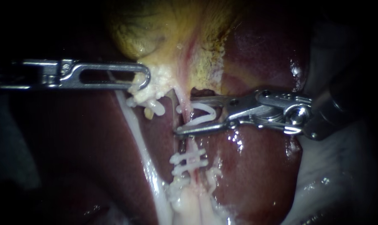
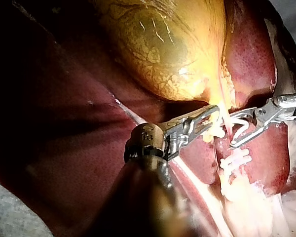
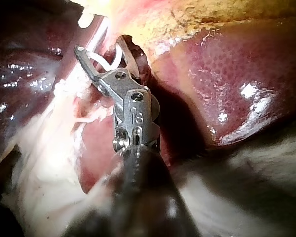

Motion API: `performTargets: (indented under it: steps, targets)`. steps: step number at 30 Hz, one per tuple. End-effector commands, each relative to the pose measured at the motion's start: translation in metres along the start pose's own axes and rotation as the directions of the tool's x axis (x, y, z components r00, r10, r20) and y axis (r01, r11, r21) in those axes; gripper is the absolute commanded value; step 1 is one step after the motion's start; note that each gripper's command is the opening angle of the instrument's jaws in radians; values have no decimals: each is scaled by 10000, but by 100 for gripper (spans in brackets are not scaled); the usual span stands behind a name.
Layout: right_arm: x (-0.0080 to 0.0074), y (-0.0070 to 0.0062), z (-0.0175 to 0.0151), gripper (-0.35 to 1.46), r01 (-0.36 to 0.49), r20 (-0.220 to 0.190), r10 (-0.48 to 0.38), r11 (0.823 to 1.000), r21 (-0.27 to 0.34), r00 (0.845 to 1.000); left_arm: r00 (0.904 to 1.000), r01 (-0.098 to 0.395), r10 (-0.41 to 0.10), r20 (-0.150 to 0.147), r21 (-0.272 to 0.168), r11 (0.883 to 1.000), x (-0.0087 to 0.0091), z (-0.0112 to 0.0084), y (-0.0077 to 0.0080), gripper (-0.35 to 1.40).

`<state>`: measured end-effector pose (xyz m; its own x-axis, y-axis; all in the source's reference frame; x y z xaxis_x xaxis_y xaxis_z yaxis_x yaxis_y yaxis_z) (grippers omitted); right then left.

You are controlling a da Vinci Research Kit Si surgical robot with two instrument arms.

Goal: Clipping third clip right tube

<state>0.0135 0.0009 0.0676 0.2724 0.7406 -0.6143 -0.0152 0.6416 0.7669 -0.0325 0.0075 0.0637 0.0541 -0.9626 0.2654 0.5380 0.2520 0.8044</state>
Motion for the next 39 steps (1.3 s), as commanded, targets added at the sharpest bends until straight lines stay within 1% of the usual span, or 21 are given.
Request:
performTargets:
  steps: [1,2,7,12,15,19,22,27,31,35,39]
  targets:
    - [0,0,1,50,-67,-84,67,10000,55,9999,10000,0,0,-1,0,10000,0,0,1,-35]
    - [1,0,2,50,-221,-185,224,9996,162,9996,10000,1,-1,0,0,10000,0,0,1,-35]
    - [2,0,4,50,-758,-445,784,9955,574,9959,10000,-3,3,-5,6,10000,-2,0,5,-35]
    - [5,2,3,50,-1022,-768,1086,9913,831,9911,10000,-8,8,-7,9,10000,-3,0,9,-35]
    - [7,2,3,50,-1271,-861,1366,9861,1070,9869,10000,-11,11,-5,7,10000,-3,0,11,-35]
    - [8,2,3,49,-1421,-872,1551,9800,1395,9840,10000,-15,15,-6,8,10000,-3,0,13,-35]
    - [9,2,5,49,-1464,-940,1610,9784,1458,9825,10000,-16,16,-6,9,10000,-3,0,14,-35]
    - [11,3,6,49,-1769,-968,1952,9693,1705,9760,10000,-20,20,-9,12,10000,-3,-1,16,-35]
    - [13,2,5,48,-1937,-864,2143,9604,2001,9730,10000,-21,21,-10,14,10000,-4,-1,17,-35]
    - [14,0,6,46,-2081,-844,2332,9494,2352,9688,10000,-22,22,-9,13,10000,-4,-1,18,-35]
    - [13,-5,8,46,-2159,-738,2410,9436,2509,9677,10000,-24,24,-11,15,10000,-4,-1,19,-35]
